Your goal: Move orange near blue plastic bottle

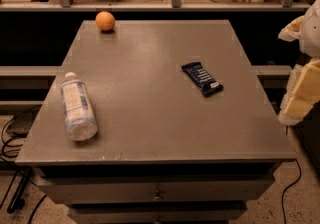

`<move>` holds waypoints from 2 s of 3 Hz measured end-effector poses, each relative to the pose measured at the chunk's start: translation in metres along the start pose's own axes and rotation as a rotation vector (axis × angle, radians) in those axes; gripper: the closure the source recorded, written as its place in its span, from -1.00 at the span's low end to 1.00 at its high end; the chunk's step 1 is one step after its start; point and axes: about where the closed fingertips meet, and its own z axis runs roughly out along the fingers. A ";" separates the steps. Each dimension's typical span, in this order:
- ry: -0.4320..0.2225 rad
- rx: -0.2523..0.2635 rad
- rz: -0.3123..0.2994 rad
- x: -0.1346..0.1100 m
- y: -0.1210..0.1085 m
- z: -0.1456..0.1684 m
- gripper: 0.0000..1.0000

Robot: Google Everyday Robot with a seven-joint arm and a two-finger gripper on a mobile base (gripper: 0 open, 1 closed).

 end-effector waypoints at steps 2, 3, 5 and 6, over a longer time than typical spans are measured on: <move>-0.028 0.032 0.012 -0.004 -0.007 -0.001 -1.00; -0.128 0.081 0.023 -0.022 -0.024 0.000 -1.00; -0.341 0.098 0.049 -0.088 -0.074 0.030 -1.00; -0.382 0.100 0.079 -0.134 -0.113 0.065 -1.00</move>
Offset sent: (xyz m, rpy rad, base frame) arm 0.0185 0.0038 0.0026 0.0604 -0.0733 -0.0289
